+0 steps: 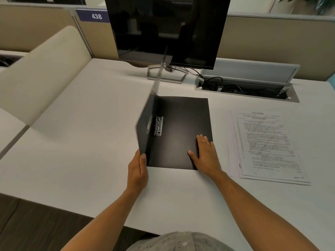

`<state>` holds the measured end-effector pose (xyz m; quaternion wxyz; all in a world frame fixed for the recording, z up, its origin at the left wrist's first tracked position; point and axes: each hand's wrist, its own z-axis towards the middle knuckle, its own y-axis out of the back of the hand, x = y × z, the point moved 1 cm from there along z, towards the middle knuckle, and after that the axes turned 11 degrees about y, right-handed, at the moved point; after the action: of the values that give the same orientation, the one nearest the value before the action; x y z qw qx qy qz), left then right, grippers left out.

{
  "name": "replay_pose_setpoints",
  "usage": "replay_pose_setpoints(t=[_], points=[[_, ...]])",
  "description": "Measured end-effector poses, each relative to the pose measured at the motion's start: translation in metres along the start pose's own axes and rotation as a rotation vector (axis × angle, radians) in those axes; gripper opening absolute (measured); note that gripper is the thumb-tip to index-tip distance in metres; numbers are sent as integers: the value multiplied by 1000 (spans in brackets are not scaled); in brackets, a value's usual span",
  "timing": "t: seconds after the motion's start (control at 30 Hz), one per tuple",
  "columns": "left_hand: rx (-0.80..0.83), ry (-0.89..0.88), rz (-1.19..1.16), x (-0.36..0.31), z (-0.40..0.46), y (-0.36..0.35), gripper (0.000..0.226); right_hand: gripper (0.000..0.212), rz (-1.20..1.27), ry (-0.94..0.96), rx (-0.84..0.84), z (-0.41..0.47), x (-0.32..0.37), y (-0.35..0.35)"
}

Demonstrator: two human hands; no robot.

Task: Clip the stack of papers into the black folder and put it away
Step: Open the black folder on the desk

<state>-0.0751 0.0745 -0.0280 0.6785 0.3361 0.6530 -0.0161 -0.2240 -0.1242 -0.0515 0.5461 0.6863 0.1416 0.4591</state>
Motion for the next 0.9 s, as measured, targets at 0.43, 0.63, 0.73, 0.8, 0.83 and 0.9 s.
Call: replay_pose_setpoints(t=[0.43, 0.63, 0.73, 0.8, 0.83, 0.9], points=[[-274, 236, 7, 17, 9, 19, 48, 74, -125, 17, 58, 1, -4, -1], [-289, 367, -129, 6, -4, 13, 58, 72, -169, 23, 56, 1, -5, -3], [-208, 252, -155, -3, -11, 7, 53, 72, -183, 28, 61, 0, -5, -4], [-153, 158, -122, -6, -12, 4, 50, 73, -196, 37, 61, -1, -6, -4], [-124, 127, -91, -7, -11, 2, 48, 73, -203, 44, 57, -1, -5, -4], [-69, 56, -5, -7, -8, -1, 48, 75, -212, 55, 49, -4, -5, -4]])
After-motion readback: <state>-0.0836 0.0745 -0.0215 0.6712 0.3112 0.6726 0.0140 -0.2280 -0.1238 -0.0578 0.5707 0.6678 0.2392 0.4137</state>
